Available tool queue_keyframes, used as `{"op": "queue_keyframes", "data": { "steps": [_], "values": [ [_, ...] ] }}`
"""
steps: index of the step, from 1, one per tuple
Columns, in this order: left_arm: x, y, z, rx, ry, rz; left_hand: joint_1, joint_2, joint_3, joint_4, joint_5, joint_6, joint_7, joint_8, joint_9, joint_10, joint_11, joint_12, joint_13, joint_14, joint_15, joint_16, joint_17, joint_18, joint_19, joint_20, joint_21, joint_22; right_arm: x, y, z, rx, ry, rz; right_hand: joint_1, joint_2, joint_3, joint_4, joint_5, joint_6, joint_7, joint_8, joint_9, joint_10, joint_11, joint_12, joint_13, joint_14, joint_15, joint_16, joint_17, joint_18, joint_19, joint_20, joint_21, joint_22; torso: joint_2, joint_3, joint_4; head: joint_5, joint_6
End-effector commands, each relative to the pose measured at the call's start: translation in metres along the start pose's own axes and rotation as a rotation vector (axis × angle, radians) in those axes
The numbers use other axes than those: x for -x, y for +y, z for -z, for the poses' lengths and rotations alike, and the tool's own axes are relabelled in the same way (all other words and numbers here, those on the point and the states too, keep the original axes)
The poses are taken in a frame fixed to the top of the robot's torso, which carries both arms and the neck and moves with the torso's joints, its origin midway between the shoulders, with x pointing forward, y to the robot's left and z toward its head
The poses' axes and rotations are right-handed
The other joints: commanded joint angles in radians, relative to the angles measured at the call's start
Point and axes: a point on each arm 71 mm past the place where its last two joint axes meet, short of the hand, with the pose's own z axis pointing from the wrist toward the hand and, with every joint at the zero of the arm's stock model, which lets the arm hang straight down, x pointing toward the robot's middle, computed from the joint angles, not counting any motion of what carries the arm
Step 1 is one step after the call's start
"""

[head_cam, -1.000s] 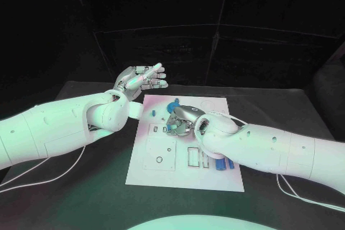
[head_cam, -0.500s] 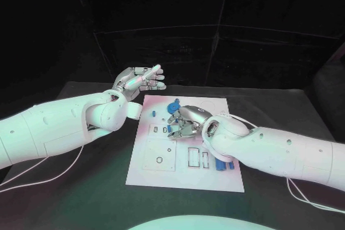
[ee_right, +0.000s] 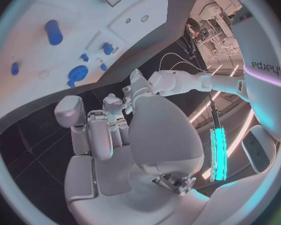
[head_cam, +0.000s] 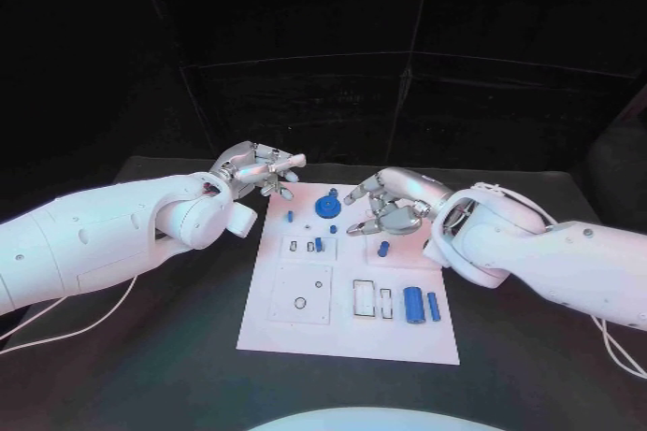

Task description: Assemble the parts on the task board

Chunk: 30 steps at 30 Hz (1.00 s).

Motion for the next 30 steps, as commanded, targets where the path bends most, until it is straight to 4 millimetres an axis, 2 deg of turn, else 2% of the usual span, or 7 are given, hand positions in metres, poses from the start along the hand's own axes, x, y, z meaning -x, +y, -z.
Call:
{"op": "queue_keyframes", "data": {
  "steps": [1,3,5,6,9,19,30],
  "values": [
    [-0.007,0.011,0.000,0.191,0.130,-0.243,0.000,-0.013,0.001,-0.004,0.002,0.014,-0.012,0.012,0.014,0.019,-0.011,0.077,0.073,0.071,-0.011,0.208,0.214,0.011,0.006,-0.014,0.060,0.042,0.018,-0.003,0.005,-0.008,-0.020,-0.110,0.007,0.006,-0.007,0.002,0.007,0.002,-0.003,0.007,0.001,0.002,-0.005,0.005,0.000,0.051,-0.001,-0.005,0.048,0.008,-0.007,-0.003,-0.007,-0.003,-0.010,0.0035,0.0002,0.002,-0.002],
    [-0.010,0.013,-0.001,0.276,0.163,-0.378,-0.020,-0.005,-0.002,0.013,0.009,0.031,-0.029,0.040,0.042,0.006,-0.031,0.205,0.196,0.084,-0.025,0.406,0.436,-0.027,0.062,-0.024,0.331,0.339,0.033,-0.013,0.012,-0.039,-0.045,-0.117,0.007,0.007,-0.009,0.003,0.008,0.001,-0.003,0.008,0.001,0.000,-0.005,0.003,-0.003,0.050,-0.001,-0.008,0.043,0.009,-0.009,-0.003,-0.009,-0.007,-0.016,0.0053,0.0010,0.003,-0.003],
    [-0.013,0.015,-0.001,0.331,0.188,-0.489,-0.052,0.009,-0.012,0.049,-0.001,0.020,-0.028,0.076,0.082,-0.039,-0.037,0.441,0.443,0.088,-0.026,0.502,0.550,-0.062,0.099,-0.037,0.602,0.652,0.041,-0.019,0.016,-0.063,-0.060,-0.118,0.005,0.007,-0.014,0.005,0.010,0.002,-0.003,0.010,0.001,0.001,-0.005,0.004,-0.003,0.050,-0.002,-0.009,0.041,0.009,-0.010,-0.004,-0.010,-0.009,-0.020,0.0069,0.0008,0.006,-0.005],
    [-0.013,0.015,-0.001,0.347,0.194,-0.519,-0.048,0.014,-0.016,0.060,-0.006,0.000,-0.035,0.109,0.118,-0.085,-0.043,0.559,0.565,0.087,-0.023,0.527,0.580,-0.070,0.105,-0.044,0.704,0.756,0.043,-0.021,0.018,-0.070,-0.065,-0.118,0.004,0.007,-0.015,0.006,0.011,0.003,-0.003,0.011,0.001,0.001,-0.005,0.004,-0.004,0.050,-0.002,-0.010,0.041,0.009,-0.010,-0.004,-0.010,-0.009,-0.021,0.0080,0.0004,0.007,-0.005],
    [-0.019,0.016,-0.003,0.423,0.220,-0.639,-0.103,0.012,-0.053,0.115,-0.002,-0.020,-0.030,0.143,0.152,-0.095,-0.032,0.642,0.657,0.099,-0.021,0.561,0.627,-0.092,0.107,-0.035,0.809,0.906,0.051,-0.029,0.022,-0.099,-0.083,-0.117,0.003,0.007,-0.023,0.010,0.015,0.005,-0.004,0.015,0.002,0.002,-0.006,0.005,-0.005,0.049,-0.003,-0.011,0.038,0.009,-0.010,-0.005,-0.011,-0.011,-0.026,0.0106,-0.0016,0.010,-0.008],
    [-0.042,0.021,-0.015,0.605,0.264,-0.851,-0.266,0.025,-0.203,0.155,-0.009,-0.067,-0.038,0.250,0.254,-0.103,-0.041,0.747,0.771,0.105,-0.032,0.579,0.651,-0.106,0.110,-0.033,0.897,1.023,0.060,-0.040,0.020,-0.132,-0.139,-0.157,0.029,0.015,-0.054,0.025,0.028,0.000,-0.004,0.043,0.002,-0.111,-0.005,-0.105,-0.136,-0.008,-0.001,-0.104,-0.116,0.049,-0.167,-0.004,-0.130,-0.232,-0.035,0.0166,-0.0042,0.013,-0.010],
    [-0.062,0.022,-0.028,0.655,0.286,-0.931,-0.227,0.053,-0.249,0.154,-0.009,-0.099,-0.042,0.304,0.311,-0.099,-0.044,0.782,0.810,0.105,-0.035,0.579,0.651,-0.111,0.111,-0.036,0.922,1.060,0.060,-0.041,0.015,-0.137,-0.148,-0.173,0.046,0.020,-0.074,0.039,0.032,-0.019,0.000,0.061,0.001,-0.175,0.000,-0.158,-0.215,-0.037,0.004,-0.144,-0.178,0.063,-0.230,0.001,-0.191,-0.321,-0.033,0.0153,-0.0046,0.013,-0.013]
  ]
}}
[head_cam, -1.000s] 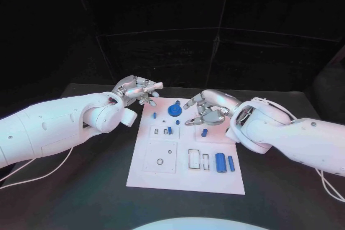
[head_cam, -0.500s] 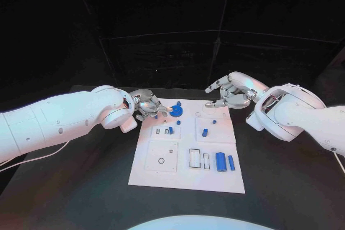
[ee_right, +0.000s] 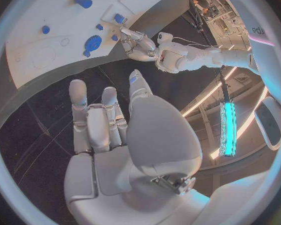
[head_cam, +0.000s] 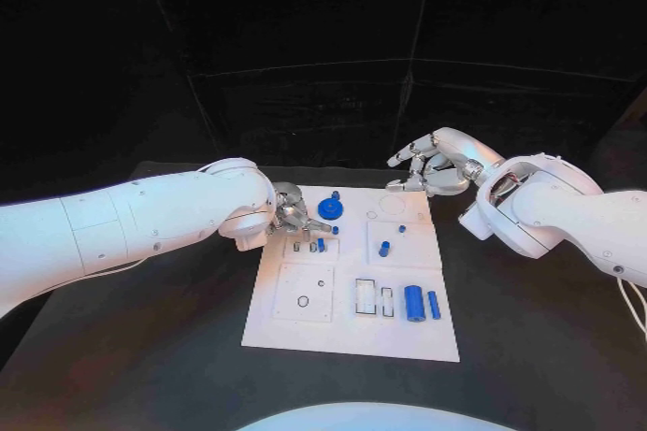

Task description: Assemble the parts on the task board

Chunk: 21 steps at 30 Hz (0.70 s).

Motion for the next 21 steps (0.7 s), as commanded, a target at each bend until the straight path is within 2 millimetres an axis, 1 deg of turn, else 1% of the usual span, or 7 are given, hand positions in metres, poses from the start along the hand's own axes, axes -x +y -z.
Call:
{"op": "queue_keyframes", "data": {
  "steps": [1,10,19,21],
  "values": [
    [0.001,0.001,-0.002,0.064,0.010,-0.065,0.013,-0.001,-0.010,0.001,-0.003,-0.012,0.002,0.010,0.010,0.000,-0.003,0.007,0.005,0.106,-0.003,0.003,0.263,-0.011,0.004,-0.003,0.008,0.005,0.002,0.001,-0.001,0.003,-0.020,-0.024,0.008,0.001,-0.007,0.002,0.004,-0.006,0.002,0.006,-0.001,-0.008,0.001,-0.003,0.000,-0.004,0.000,-0.003,0.001,0.008,-0.008,0.001,-0.005,-0.001,0.000,-0.0007,-0.0022,0.000,-0.003],
    [-0.003,-0.011,-0.006,0.051,0.030,-0.094,0.021,0.009,-0.028,0.001,-0.003,-0.020,0.000,0.033,0.033,0.009,-0.005,0.027,0.026,0.106,-0.004,0.003,0.263,-0.015,0.011,-0.002,0.025,0.031,0.000,0.002,-0.005,-0.001,-0.013,-0.025,0.009,0.002,-0.009,0.003,0.005,-0.005,0.001,0.009,0.000,-0.004,0.001,0.003,0.003,-0.001,0.000,0.001,0.009,0.008,-0.005,0.001,-0.005,0.002,0.002,-0.0007,-0.0019,-0.003,-0.012],
    [-0.005,-0.018,-0.008,0.048,0.047,-0.112,0.047,0.020,-0.028,-0.004,0.000,-0.031,0.000,0.049,0.050,0.008,-0.005,0.030,0.030,0.106,-0.003,0.003,0.263,-0.016,0.010,-0.001,0.029,0.036,-0.001,0.002,-0.006,-0.008,-0.007,-0.025,0.010,0.005,-0.013,0.008,0.009,-0.004,0.000,0.017,0.001,0.000,0.000,0.010,0.004,0.001,0.000,0.005,0.014,0.008,-0.002,0.001,-0.005,0.003,0.002,-0.0010,-0.0010,-0.003,-0.020],
    [-0.005,-0.019,-0.008,0.046,0.049,-0.114,0.051,0.022,-0.028,-0.004,0.000,-0.032,0.000,0.051,0.053,0.008,-0.005,0.031,0.031,0.106,-0.003,0.003,0.263,-0.016,0.010,-0.001,0.029,0.037,-0.001,0.002,-0.006,-0.011,-0.006,-0.025,0.010,0.005,-0.014,0.009,0.011,-0.004,0.000,0.019,0.001,0.001,0.000,0.011,0.003,0.001,0.000,0.005,0.013,0.008,0.000,0.001,-0.005,0.003,0.001,-0.0011,0.0002,-0.004,-0.022]
  ]
}}
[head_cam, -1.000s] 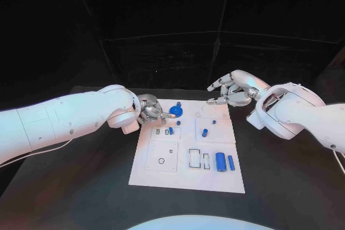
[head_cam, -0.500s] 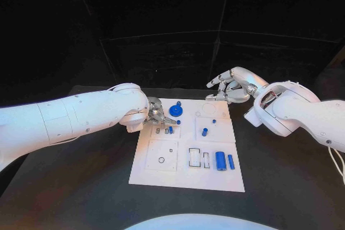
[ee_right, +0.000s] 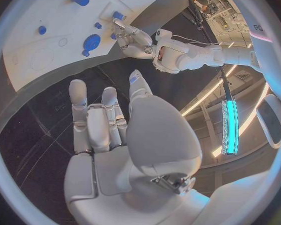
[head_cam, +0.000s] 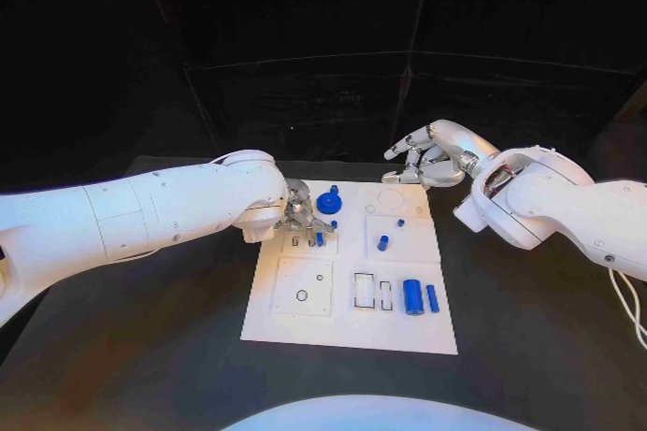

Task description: Assemble the parts on the task board

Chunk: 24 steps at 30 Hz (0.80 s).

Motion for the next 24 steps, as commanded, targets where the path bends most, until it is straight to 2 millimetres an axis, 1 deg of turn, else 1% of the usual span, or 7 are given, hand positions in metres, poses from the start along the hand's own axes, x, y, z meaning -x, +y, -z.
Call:
{"op": "queue_keyframes", "data": {
  "steps": [1,9,15,24],
  "values": [
    [-0.0003,-0.0022,0.0003,0.005,0.014,-0.026,0.010,-0.001,-0.003,-0.002,0.000,-0.010,-0.002,0.005,0.003,0.005,-0.001,0.004,0.001,0.106,-0.003,0.003,0.263,-0.016,0.010,-0.001,0.005,0.006,0.0011,0.0006,-0.0011,-0.004,-0.005,-0.004,0.006,0.001,-0.005,0.001,0.003,-0.004,0.000,0.005,0.001,0.005,-0.002,0.007,0.000,0.001,0.000,0.005,0.000,0.008,0.000,0.001,-0.005,0.001,0.000,-0.0001,0.0018,-0.001,-0.004],
    [-0.0014,-0.0067,-0.0001,0.000,0.024,-0.037,0.029,0.001,-0.002,-0.005,0.001,-0.017,-0.001,0.016,0.014,0.005,0.000,0.006,0.004,0.106,-0.002,0.003,0.263,-0.016,0.009,0.000,0.006,0.008,-0.0005,0.0010,-0.0033,-0.007,0.003,-0.004,0.008,0.003,-0.008,0.003,0.008,-0.004,-0.001,0.009,0.002,0.006,-0.002,0.010,-0.001,0.001,-0.001,0.004,-0.001,0.008,0.000,0.001,-0.006,-0.002,-0.001,0.0001,0.0012,0.000,-0.007],
    [-0.0019,-0.0083,-0.0007,0.002,0.034,-0.046,0.066,0.012,0.016,-0.013,0.002,-0.026,-0.002,0.028,0.028,0.006,-0.001,0.010,0.008,0.106,-0.002,0.003,0.263,-0.017,0.010,0.001,0.010,0.016,-0.0013,0.0012,-0.0042,-0.008,0.007,-0.003,0.008,0.003,-0.009,0.004,0.010,-0.004,-0.001,0.010,0.002,0.007,-0.002,0.012,-0.001,0.001,-0.001,0.003,-0.003,0.009,-0.002,0.001,-0.008,-0.005,0.000,0.0003,0.0015,0.000,-0.011],
    [-0.0032,-0.0119,-0.0017,0.005,0.044,-0.057,0.084,0.011,0.027,-0.017,0.002,-0.031,-0.002,0.035,0.036,0.006,-0.001,0.011,0.010,0.106,-0.002,0.003,0.263,-0.018,0.012,0.002,0.014,0.023,-0.0021,0.0015,-0.0050,-0.009,0.012,-0.003,0.008,0.003,-0.009,0.004,0.010,-0.004,-0.001,0.010,0.002,0.007,-0.002,0.012,-0.001,0.001,-0.001,0.003,-0.003,0.009,-0.002,0.001,-0.008,-0.005,-0.001,0.0003,0.0004,0.000,-0.016]
  ]
}}
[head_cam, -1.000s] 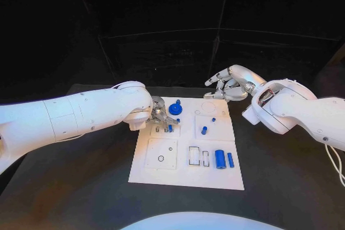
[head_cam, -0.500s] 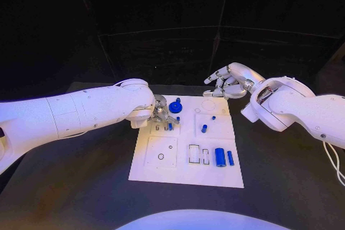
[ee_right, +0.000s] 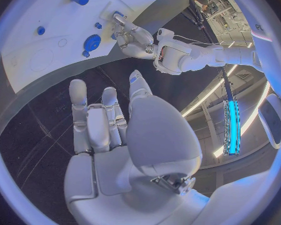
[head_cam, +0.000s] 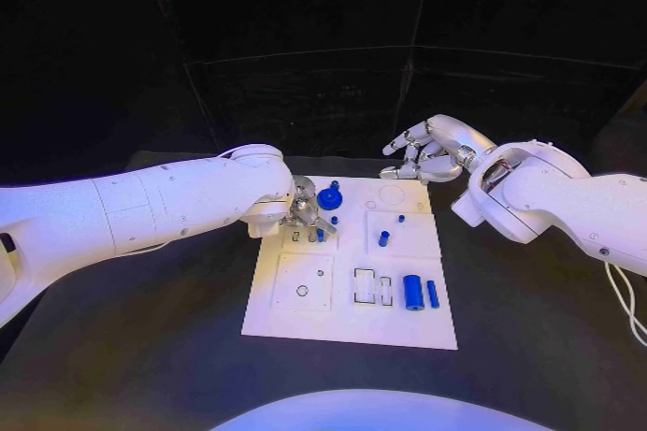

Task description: Assemble the parts on the task board

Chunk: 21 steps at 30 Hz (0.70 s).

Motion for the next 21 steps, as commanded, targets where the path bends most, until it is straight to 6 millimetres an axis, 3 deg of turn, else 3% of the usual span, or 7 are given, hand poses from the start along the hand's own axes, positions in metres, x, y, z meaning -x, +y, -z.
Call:
{"op": "queue_keyframes", "data": {
  "steps": [1,13,16,21],
  "values": [
    [-0.0001,-0.0007,0.0000,0.013,0.013,-0.020,0.013,0.000,0.009,0.000,0.002,-0.007,0.002,0.005,0.003,0.006,-0.001,0.006,0.001,0.106,-0.002,0.003,0.263,-0.018,0.012,0.001,0.004,0.023,0.0002,0.0013,-0.0006,0.002,0.006,-0.002,0.008,0.003,-0.006,0.001,0.006,-0.004,-0.001,0.007,0.001,0.007,-0.002,0.007,-0.001,0.001,-0.001,0.003,-0.001,0.009,-0.002,0.001,-0.003,-0.001,0.000,-0.0001,-0.0007,-0.001,-0.003],
    [-0.0005,-0.0034,-0.0008,0.012,0.019,-0.027,0.061,0.011,0.056,-0.018,0.002,-0.016,0.001,0.017,0.018,0.008,-0.002,0.007,0.003,0.106,-0.002,0.003,0.263,-0.019,0.012,0.001,0.007,0.029,-0.0006,0.0018,-0.0015,0.003,0.011,-0.002,0.009,0.005,-0.007,0.003,0.009,-0.005,-0.001,0.010,0.001,0.007,-0.003,0.008,-0.002,-0.002,-0.001,-0.001,-0.007,0.010,-0.005,0.001,-0.007,-0.007,-0.001,-0.0004,-0.0002,-0.003,-0.005],
    [-0.0001,-0.0036,-0.0008,0.010,0.015,-0.024,0.106,0.025,0.098,-0.042,0.003,-0.022,-0.004,0.020,0.022,0.007,-0.006,0.006,0.004,0.106,-0.005,0.003,0.263,-0.019,0.011,0.000,0.008,0.030,-0.0008,0.0019,-0.0017,0.003,0.012,-0.002,0.011,0.007,-0.008,0.005,0.013,-0.005,-0.001,0.013,0.001,0.007,-0.003,0.011,-0.003,-0.002,-0.001,-0.002,-0.010,0.010,-0.005,0.001,-0.009,-0.009,-0.001,-0.0003,-0.0001,-0.003,-0.006],
    [0.0004,-0.0043,-0.0007,-0.002,0.008,-0.019,0.220,0.042,0.197,-0.116,0.004,-0.038,-0.014,0.016,0.025,0.001,-0.016,-0.004,0.001,0.106,-0.014,0.003,0.263,-0.017,0.009,-0.008,0.004,0.026,-0.0010,0.0018,-0.0019,0.003,0.013,-0.002,0.017,0.010,-0.011,0.007,0.023,-0.007,-0.002,0.018,0.002,0.006,-0.004,0.013,-0.007,-0.003,-0.002,-0.003,-0.011,0.010,-0.005,0.000,-0.011,-0.011,-0.001,-0.0008,0.0004,-0.003,-0.007]
  ]
}}
